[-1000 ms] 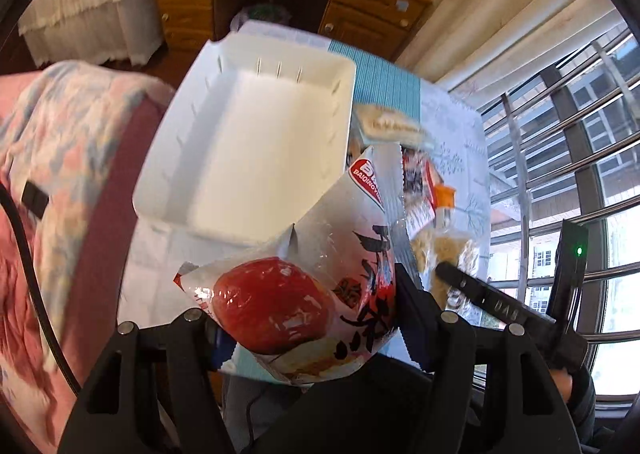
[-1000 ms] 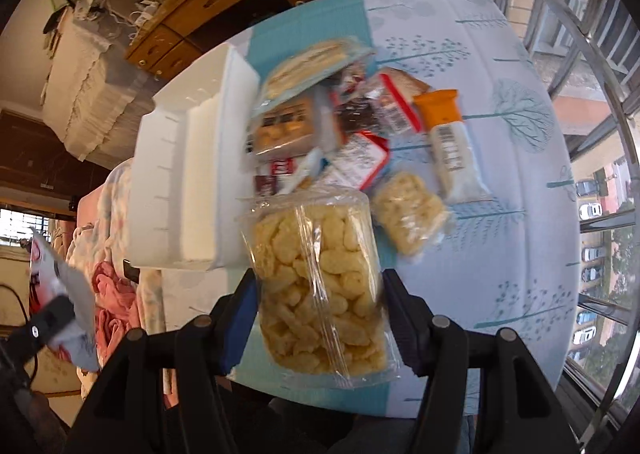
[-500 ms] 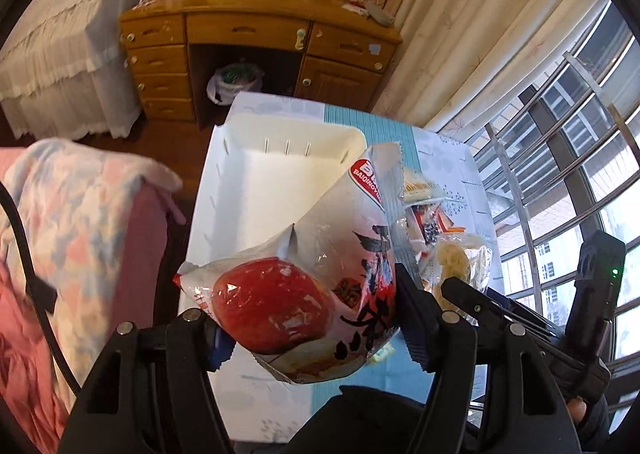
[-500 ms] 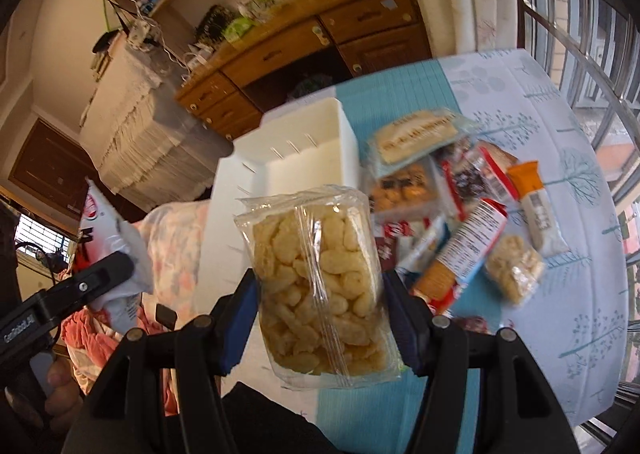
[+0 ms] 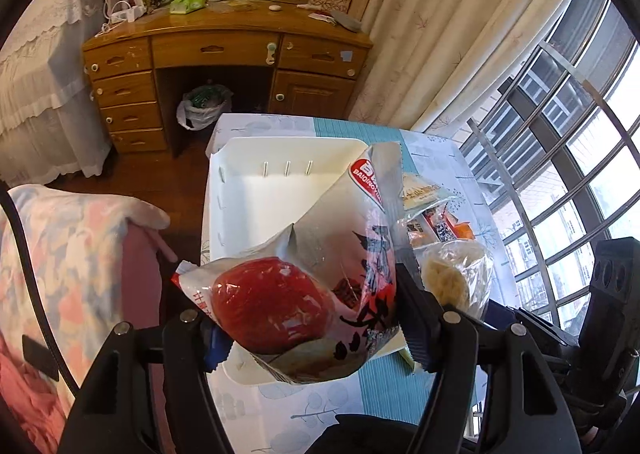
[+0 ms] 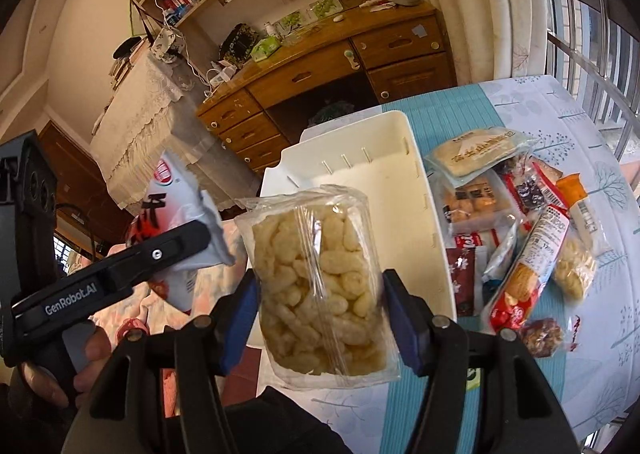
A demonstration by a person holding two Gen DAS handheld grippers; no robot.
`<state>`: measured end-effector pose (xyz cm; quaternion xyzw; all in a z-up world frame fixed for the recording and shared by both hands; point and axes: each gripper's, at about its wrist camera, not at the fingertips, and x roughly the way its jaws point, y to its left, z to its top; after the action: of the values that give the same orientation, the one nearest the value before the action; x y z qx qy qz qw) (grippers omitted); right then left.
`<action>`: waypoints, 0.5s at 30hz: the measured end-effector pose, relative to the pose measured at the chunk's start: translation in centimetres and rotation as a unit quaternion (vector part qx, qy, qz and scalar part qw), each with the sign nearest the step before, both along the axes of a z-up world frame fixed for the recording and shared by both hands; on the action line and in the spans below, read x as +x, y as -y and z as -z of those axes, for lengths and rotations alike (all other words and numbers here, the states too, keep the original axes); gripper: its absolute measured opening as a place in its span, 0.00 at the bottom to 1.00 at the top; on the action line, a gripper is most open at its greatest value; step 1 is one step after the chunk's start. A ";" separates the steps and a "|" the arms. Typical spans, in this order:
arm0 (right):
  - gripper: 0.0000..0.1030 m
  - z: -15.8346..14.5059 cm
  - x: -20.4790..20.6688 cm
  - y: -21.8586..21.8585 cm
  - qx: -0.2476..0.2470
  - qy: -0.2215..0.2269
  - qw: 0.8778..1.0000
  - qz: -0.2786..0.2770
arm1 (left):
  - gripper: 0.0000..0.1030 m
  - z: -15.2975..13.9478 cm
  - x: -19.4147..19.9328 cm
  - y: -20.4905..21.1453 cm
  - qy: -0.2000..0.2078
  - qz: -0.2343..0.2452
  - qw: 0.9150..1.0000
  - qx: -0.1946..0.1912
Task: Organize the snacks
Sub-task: 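Carry both bags into the white tray and open both tools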
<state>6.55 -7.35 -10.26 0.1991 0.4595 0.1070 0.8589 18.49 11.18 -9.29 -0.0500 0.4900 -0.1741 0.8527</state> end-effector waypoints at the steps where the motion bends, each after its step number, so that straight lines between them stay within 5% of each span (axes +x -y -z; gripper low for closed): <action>1: 0.60 -0.1 0.1 -0.3 -0.006 -0.002 1.000 -0.002 | 0.74 0.0 0.1 -0.1 0.000 0.001 1.000 -0.002; 4: 0.61 0.1 0.4 -0.5 -0.025 -0.019 0.999 0.005 | 0.88 0.1 0.3 -0.5 0.000 -0.005 1.000 -0.016; 10: 0.73 -0.1 0.0 -0.3 -0.034 -0.024 0.999 0.015 | 0.88 0.3 0.1 -1.1 -0.003 -0.018 0.999 -0.032; 15: 0.73 -0.4 -0.3 -0.3 -0.033 -0.019 0.999 0.015 | 0.88 0.0 -0.4 -1.4 0.004 -0.025 0.999 -0.033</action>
<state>6.24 -7.07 -9.83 0.1792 0.4763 0.0753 0.8575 18.14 12.56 -9.27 -0.0897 0.4787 -0.1695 0.8567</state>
